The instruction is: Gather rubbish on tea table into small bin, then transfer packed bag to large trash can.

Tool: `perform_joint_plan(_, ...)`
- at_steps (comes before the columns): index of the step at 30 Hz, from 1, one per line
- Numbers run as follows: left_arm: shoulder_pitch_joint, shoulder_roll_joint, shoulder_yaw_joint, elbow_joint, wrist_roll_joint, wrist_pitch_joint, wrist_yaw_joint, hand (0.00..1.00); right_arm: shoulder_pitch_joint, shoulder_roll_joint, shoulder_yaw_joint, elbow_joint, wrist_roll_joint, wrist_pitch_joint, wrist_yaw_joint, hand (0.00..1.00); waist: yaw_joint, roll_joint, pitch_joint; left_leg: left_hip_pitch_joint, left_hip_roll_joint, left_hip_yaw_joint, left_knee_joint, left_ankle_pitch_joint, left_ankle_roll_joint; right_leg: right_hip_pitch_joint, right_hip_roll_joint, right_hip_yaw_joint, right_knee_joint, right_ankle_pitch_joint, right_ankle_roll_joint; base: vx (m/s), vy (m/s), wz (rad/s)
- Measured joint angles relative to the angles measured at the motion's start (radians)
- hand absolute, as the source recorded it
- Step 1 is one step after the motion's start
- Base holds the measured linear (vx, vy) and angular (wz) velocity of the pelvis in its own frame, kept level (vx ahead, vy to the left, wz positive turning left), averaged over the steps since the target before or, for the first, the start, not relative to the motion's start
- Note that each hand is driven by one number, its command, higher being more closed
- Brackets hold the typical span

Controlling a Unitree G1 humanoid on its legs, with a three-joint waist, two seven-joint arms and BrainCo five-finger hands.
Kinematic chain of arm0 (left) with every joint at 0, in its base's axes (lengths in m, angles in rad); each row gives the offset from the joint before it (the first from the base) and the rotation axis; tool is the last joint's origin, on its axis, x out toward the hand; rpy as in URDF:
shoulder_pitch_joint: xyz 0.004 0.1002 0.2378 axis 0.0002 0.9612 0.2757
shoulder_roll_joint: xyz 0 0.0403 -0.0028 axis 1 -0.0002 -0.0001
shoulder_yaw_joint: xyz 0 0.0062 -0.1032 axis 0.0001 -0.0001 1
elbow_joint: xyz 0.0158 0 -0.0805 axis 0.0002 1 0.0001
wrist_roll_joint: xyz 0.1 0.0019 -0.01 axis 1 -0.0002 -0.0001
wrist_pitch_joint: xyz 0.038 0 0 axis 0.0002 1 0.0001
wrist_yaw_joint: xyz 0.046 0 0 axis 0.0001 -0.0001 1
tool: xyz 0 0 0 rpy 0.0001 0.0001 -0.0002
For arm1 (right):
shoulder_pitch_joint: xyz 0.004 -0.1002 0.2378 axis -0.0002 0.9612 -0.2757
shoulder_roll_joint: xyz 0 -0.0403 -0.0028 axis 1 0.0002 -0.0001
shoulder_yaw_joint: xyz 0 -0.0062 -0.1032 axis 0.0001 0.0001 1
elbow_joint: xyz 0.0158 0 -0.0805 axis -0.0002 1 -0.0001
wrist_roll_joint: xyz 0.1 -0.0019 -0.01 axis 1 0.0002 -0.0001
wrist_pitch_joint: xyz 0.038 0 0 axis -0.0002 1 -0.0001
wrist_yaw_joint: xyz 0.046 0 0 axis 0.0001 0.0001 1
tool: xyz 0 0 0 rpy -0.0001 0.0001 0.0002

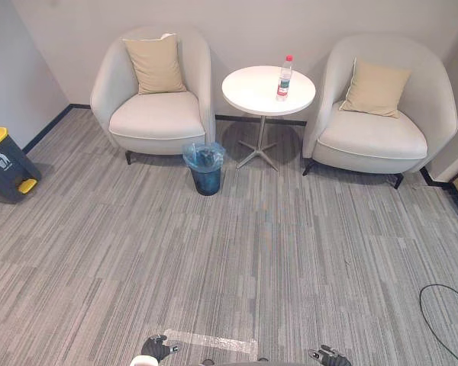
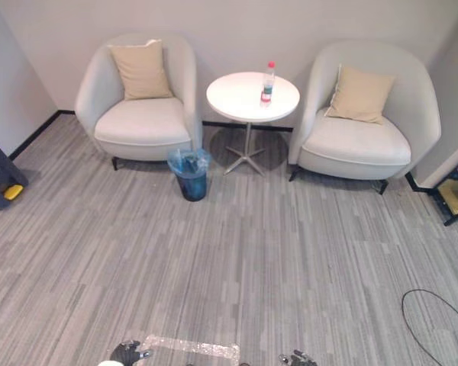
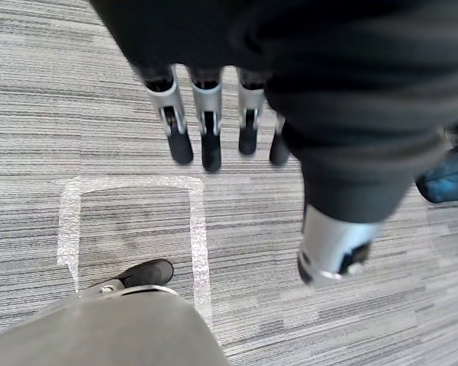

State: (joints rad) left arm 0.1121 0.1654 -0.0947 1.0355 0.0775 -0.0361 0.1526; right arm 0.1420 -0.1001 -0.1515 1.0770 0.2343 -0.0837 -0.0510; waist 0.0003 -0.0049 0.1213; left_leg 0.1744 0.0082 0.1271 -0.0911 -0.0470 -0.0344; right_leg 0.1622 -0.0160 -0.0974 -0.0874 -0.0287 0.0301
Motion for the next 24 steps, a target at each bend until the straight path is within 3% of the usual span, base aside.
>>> perform_joint_plan(24,-0.003,0.001,0.022,0.019,0.0,0.0,0.0,0.0,-0.005,0.001,0.015,0.003,0.003,0.0,0.001,0.0,-0.001,-0.011,0.007,0.001,0.002,0.002,0.002,0.0,0.0,0.001,0.001,0.0,-0.007,0.001,-0.001,-0.03,-0.028,0.0)
